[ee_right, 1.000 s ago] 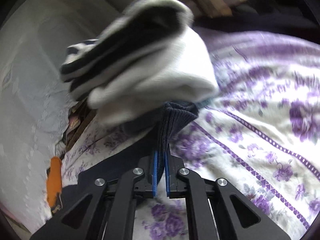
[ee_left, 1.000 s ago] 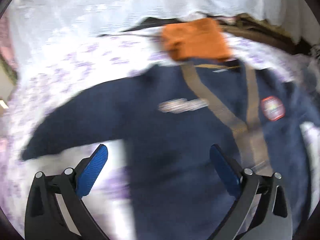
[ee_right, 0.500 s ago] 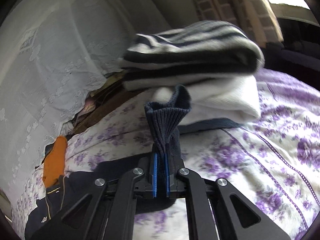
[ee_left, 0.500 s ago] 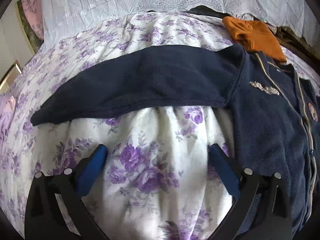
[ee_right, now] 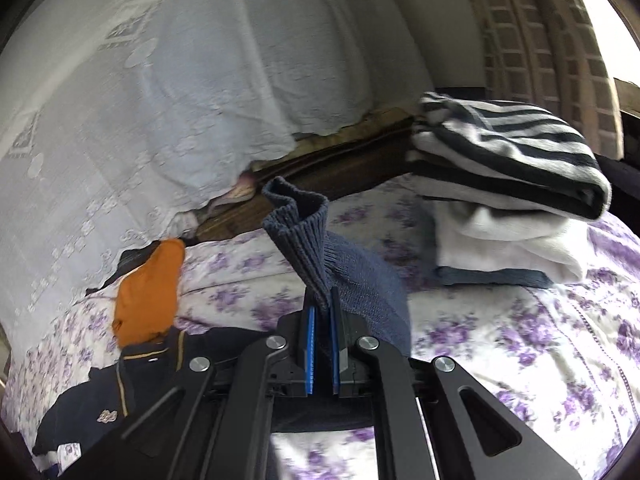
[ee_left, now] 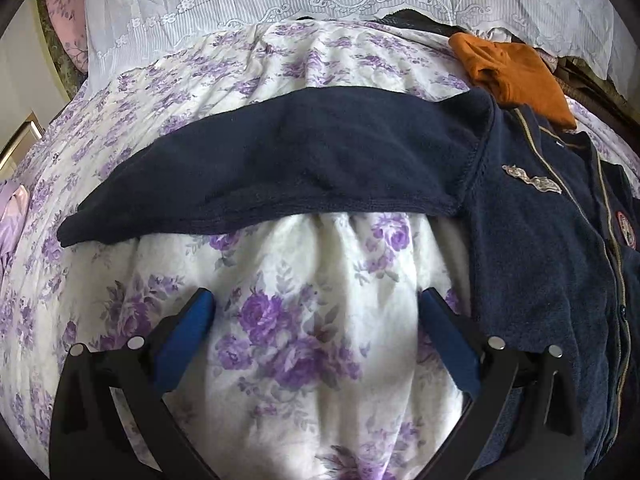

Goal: Fold small clothes

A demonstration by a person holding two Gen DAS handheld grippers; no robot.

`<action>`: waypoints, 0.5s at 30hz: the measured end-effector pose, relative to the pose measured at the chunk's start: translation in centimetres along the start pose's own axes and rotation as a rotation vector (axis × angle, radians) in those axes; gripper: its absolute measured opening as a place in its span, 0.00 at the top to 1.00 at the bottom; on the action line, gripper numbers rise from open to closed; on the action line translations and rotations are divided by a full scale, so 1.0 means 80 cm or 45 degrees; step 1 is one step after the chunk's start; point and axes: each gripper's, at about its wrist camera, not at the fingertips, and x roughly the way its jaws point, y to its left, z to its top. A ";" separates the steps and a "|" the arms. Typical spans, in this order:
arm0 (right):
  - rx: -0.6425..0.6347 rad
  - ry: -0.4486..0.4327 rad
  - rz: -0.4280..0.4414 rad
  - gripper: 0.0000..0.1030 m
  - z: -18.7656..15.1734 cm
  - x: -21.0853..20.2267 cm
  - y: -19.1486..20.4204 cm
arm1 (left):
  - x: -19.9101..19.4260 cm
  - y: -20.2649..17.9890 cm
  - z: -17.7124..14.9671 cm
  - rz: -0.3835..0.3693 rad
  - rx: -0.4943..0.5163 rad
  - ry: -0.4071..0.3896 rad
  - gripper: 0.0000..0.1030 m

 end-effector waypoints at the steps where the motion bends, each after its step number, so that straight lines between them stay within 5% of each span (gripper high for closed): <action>1: -0.008 0.002 0.008 0.93 0.000 0.001 0.008 | 0.000 0.001 0.001 0.000 0.000 0.000 0.04; 15: -0.086 0.060 0.182 0.93 -0.009 0.012 0.120 | 0.001 0.001 0.001 -0.001 0.003 0.001 0.04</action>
